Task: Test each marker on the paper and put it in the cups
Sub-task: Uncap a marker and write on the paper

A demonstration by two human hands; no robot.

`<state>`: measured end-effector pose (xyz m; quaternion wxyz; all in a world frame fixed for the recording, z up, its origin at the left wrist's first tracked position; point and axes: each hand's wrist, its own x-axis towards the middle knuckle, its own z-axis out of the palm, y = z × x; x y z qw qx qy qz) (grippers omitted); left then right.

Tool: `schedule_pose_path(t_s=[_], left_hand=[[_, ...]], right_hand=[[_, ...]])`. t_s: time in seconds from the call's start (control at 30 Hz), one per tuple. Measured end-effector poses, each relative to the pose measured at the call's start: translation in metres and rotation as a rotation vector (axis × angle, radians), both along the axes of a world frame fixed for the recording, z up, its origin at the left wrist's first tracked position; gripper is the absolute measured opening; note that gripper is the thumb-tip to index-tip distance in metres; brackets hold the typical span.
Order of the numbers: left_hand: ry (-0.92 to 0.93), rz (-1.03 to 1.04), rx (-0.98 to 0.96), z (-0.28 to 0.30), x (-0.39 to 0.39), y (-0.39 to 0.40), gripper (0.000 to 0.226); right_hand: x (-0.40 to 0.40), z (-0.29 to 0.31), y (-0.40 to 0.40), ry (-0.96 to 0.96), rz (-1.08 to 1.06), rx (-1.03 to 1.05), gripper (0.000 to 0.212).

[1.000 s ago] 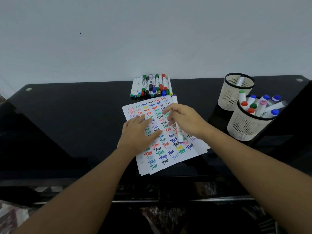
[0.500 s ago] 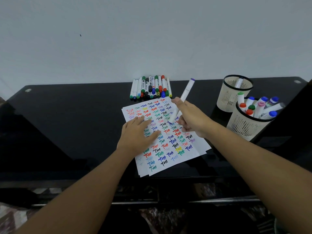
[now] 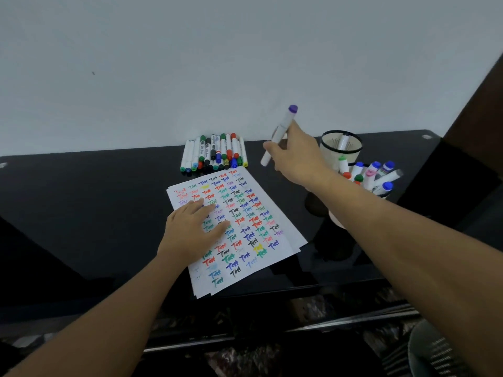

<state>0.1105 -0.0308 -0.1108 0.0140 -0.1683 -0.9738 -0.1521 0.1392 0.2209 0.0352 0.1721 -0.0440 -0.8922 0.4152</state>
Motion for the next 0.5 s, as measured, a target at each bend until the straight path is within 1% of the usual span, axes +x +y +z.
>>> schedule_pose_path(t_s=[0.1, 0.23, 0.33, 0.43, 0.5], left_hand=[[0.008, 0.003, -0.006, 0.000, 0.000, 0.000, 0.084], [0.011, -0.004, -0.027, 0.001, -0.001, 0.002, 0.087], [0.017, -0.001, -0.012, 0.000, -0.001, 0.002, 0.092], [0.025, -0.004, -0.007, -0.001, 0.000, 0.001, 0.106], [0.017, -0.004, -0.007, 0.000, -0.001, 0.001, 0.109]], right_hand=[[-0.001, 0.025, 0.021, 0.039, -0.080, 0.089, 0.026], [-0.002, 0.044, 0.067, 0.052, -0.181, 0.143, 0.024], [-0.002, 0.044, 0.103, 0.012, -0.274, 0.177, 0.024], [-0.003, 0.038, 0.125, -0.022, -0.336, 0.192, 0.026], [-0.005, 0.032, 0.132, -0.037, -0.355, 0.197, 0.026]])
